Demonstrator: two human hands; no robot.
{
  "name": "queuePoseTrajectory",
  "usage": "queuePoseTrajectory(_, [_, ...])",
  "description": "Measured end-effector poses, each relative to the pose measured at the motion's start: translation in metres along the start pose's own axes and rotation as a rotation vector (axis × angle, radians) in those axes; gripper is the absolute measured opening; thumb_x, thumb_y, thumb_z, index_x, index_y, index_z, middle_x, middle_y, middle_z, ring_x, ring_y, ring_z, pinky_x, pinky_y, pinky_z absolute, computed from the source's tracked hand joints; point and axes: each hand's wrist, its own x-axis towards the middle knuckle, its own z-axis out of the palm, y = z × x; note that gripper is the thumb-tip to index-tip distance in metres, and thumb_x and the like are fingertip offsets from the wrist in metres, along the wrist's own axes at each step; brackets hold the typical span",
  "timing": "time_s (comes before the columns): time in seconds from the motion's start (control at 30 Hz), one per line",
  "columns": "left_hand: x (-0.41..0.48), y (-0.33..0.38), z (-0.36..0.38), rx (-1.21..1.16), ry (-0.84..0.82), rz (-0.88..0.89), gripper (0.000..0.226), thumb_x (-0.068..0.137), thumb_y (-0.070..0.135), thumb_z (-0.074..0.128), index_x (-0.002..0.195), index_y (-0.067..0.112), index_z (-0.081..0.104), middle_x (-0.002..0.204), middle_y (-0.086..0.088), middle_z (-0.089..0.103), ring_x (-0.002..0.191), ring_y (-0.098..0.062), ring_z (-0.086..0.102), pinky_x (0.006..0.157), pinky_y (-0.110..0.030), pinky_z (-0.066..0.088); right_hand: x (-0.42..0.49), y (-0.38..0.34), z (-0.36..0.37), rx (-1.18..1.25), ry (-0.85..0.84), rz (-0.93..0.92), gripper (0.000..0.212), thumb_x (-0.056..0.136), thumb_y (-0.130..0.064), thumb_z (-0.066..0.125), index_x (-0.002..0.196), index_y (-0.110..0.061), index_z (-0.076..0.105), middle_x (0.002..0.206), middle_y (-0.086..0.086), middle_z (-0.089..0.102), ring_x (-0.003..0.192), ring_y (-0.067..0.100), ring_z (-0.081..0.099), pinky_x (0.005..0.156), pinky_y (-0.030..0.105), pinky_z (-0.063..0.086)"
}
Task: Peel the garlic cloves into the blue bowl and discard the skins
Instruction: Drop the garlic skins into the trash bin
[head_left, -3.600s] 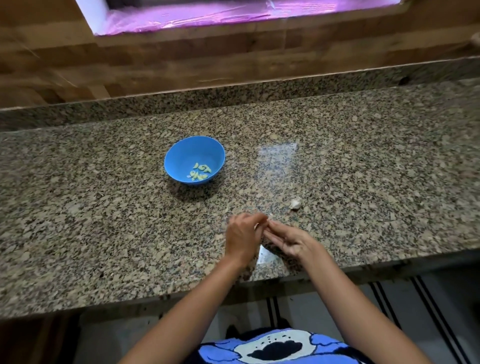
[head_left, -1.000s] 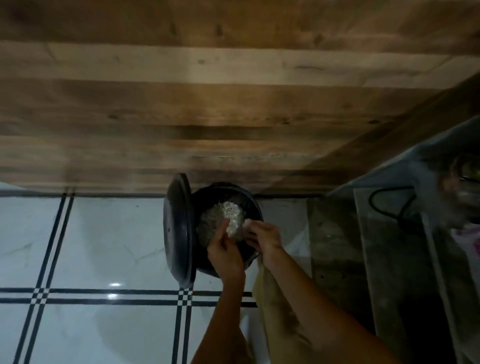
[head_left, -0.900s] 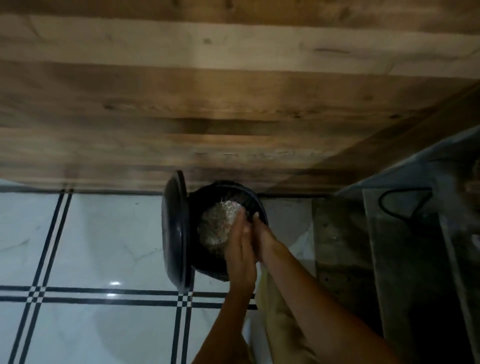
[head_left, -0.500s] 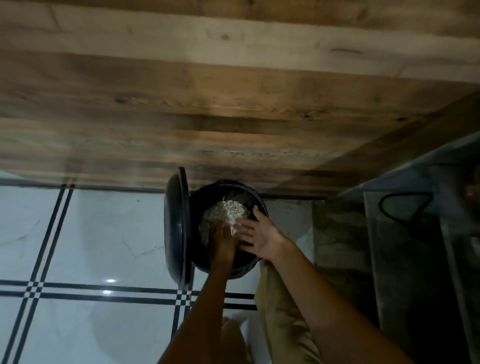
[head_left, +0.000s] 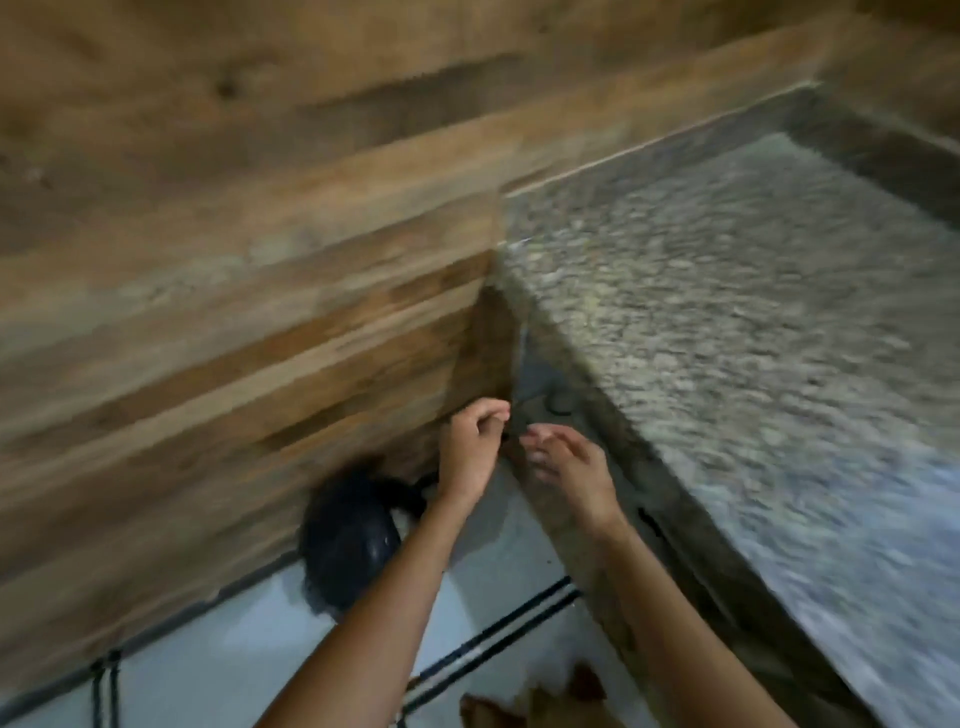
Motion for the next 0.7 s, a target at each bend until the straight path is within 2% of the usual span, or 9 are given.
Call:
queuePoseTrajectory(0.1, [-0.023, 0.075, 0.079, 0.017, -0.240, 0.125, 0.020, 0.090, -0.001, 0.052, 0.095, 0.006, 0.069, 0.085, 0.004, 0.066, 0.079, -0.007, 0.063, 0.073, -0.011, 0.045, -0.045, -0.028, -0.104, 0.064, 0.293, -0.147, 0.016, 0.095, -0.011, 0.048, 0.095, -0.013, 0.063, 0.085, 0.000, 0.068, 0.080, 0.008, 0.063, 0.071, 0.017, 0.047])
queuePoseTrajectory(0.2, [-0.081, 0.125, 0.175, 0.049, -0.490, 0.272, 0.018, 0.089, 0.001, 0.055, 0.095, 0.008, 0.071, 0.088, -0.001, 0.069, 0.080, -0.012, 0.064, 0.073, -0.022, 0.047, -0.107, -0.022, -0.205, 0.110, 0.562, -0.182, 0.017, 0.095, -0.006, 0.046, 0.102, -0.006, 0.061, 0.080, -0.001, 0.064, 0.075, 0.005, 0.060, 0.064, 0.013, 0.045])
queuePoseTrajectory(0.27, [-0.142, 0.150, 0.241, 0.079, -0.667, 0.349, 0.018, 0.088, 0.000, 0.056, 0.098, 0.005, 0.071, 0.091, -0.003, 0.069, 0.081, -0.011, 0.062, 0.071, -0.014, 0.046, -0.156, -0.002, -0.269, 0.127, 0.675, -0.163, 0.015, 0.095, -0.008, 0.048, 0.097, -0.008, 0.063, 0.080, -0.001, 0.064, 0.074, 0.007, 0.059, 0.064, 0.014, 0.044])
queuePoseTrajectory(0.33, [-0.205, 0.166, 0.300, 0.084, -0.848, 0.385, 0.020, 0.086, -0.006, 0.056, 0.101, -0.002, 0.069, 0.095, -0.013, 0.070, 0.074, -0.002, 0.060, 0.067, -0.007, 0.043, -0.204, 0.022, -0.327, 0.110, 0.807, -0.143, 0.019, 0.092, -0.009, 0.053, 0.080, -0.020, 0.063, 0.078, -0.002, 0.065, 0.073, 0.010, 0.059, 0.068, 0.022, 0.046])
queuePoseTrajectory(0.4, [-0.270, 0.174, 0.348, 0.103, -0.984, 0.390, 0.020, 0.085, -0.006, 0.059, 0.103, -0.003, 0.068, 0.100, -0.020, 0.070, 0.069, 0.004, 0.060, 0.070, -0.012, 0.048, -0.256, 0.050, -0.378, 0.056, 0.966, -0.108, 0.024, 0.089, -0.008, 0.056, 0.072, -0.025, 0.062, 0.077, 0.001, 0.067, 0.077, 0.019, 0.062, 0.075, 0.036, 0.049])
queuePoseTrajectory(0.47, [-0.328, 0.179, 0.384, 0.187, -1.001, 0.454, 0.019, 0.085, 0.003, 0.063, 0.103, 0.002, 0.071, 0.100, -0.016, 0.071, 0.080, -0.010, 0.064, 0.080, -0.026, 0.052, -0.309, 0.074, -0.420, 0.015, 1.135, -0.077, 0.020, 0.088, -0.010, 0.057, 0.079, -0.026, 0.064, 0.086, 0.008, 0.070, 0.085, 0.025, 0.064, 0.081, 0.040, 0.050])
queuePoseTrajectory(0.57, [-0.369, 0.180, 0.422, 0.367, -0.869, 0.666, 0.021, 0.086, 0.014, 0.064, 0.106, 0.012, 0.071, 0.103, -0.011, 0.066, 0.098, -0.023, 0.060, 0.086, -0.032, 0.046, -0.371, 0.100, -0.466, 0.010, 1.308, -0.040, 0.015, 0.091, -0.012, 0.054, 0.096, -0.014, 0.068, 0.094, 0.005, 0.069, 0.085, 0.017, 0.063, 0.067, 0.023, 0.046])
queuePoseTrajectory(0.63, [-0.371, 0.178, 0.435, 0.413, -0.776, 0.622, 0.023, 0.085, 0.013, 0.063, 0.106, 0.017, 0.071, 0.104, -0.008, 0.064, 0.100, -0.024, 0.059, 0.083, -0.031, 0.046, -0.399, 0.113, -0.485, 0.006, 1.375, -0.009, 0.018, 0.093, -0.012, 0.053, 0.104, -0.011, 0.067, 0.095, 0.002, 0.066, 0.085, 0.014, 0.060, 0.062, 0.016, 0.041])
queuePoseTrajectory(0.7, [-0.370, 0.175, 0.436, 0.417, -0.779, 0.530, 0.022, 0.086, 0.016, 0.065, 0.106, 0.017, 0.072, 0.108, -0.006, 0.067, 0.101, -0.022, 0.061, 0.082, -0.026, 0.045, -0.416, 0.125, -0.496, -0.029, 1.401, 0.034, 0.020, 0.093, -0.012, 0.052, 0.109, -0.011, 0.065, 0.097, 0.001, 0.064, 0.082, 0.011, 0.057, 0.059, 0.012, 0.037])
